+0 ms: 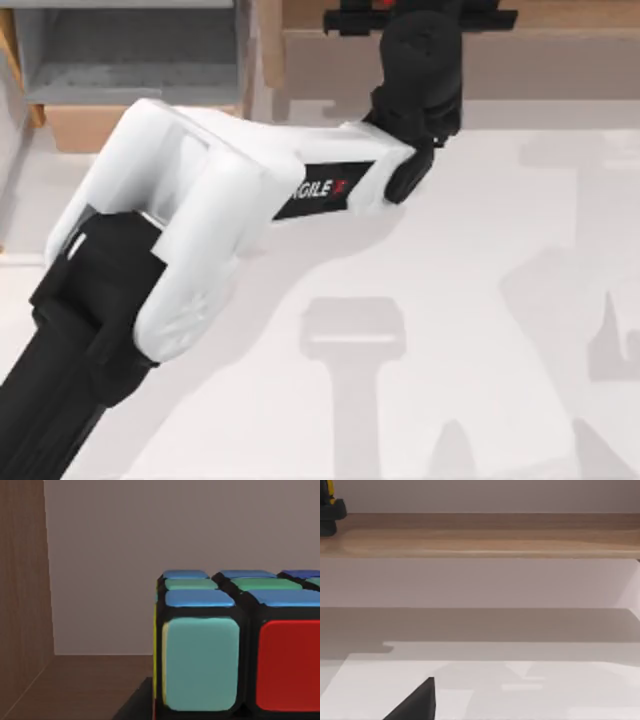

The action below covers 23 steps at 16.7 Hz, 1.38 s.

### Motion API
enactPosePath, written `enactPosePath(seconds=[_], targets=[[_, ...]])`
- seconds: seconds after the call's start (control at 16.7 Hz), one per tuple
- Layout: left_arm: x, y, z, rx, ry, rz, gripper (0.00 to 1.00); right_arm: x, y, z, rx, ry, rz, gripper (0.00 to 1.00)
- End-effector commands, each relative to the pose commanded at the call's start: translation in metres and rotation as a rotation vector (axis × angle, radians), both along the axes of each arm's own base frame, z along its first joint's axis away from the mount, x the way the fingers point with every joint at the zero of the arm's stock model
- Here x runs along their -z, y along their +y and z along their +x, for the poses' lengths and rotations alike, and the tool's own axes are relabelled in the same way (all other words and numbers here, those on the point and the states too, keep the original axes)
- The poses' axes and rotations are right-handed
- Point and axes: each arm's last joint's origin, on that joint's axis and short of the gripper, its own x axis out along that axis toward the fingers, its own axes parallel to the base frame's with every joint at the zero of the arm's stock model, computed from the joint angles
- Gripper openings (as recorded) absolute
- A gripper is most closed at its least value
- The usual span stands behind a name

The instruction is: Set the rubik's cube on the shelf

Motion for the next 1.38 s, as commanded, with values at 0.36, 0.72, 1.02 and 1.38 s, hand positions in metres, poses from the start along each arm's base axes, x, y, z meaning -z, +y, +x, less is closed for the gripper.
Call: enactPosePath(seconds=[0.36,0.72,1.02,1.38], targets=[[0.0,0.0,0.0,0.0,0.0,0.0,0.38,0.0,0.0,0.0,0.0,0.0,0.0,1.0],[0.0,0.0,0.0,0.0,0.0,0.0,0.83,0.0,0.0,0.0,0.0,0.0,0.0,1.0],[0.0,0.0,0.0,0.0,0.0,0.0,1.0,0.0,0.0,0.0,0.0,0.0,0.0,1.0],[0.0,-0.0014,-0.0012,0.003,0.0,0.0,1.0,0.0,0.0,0.0,0.0,0.0,0.0,1.0]])
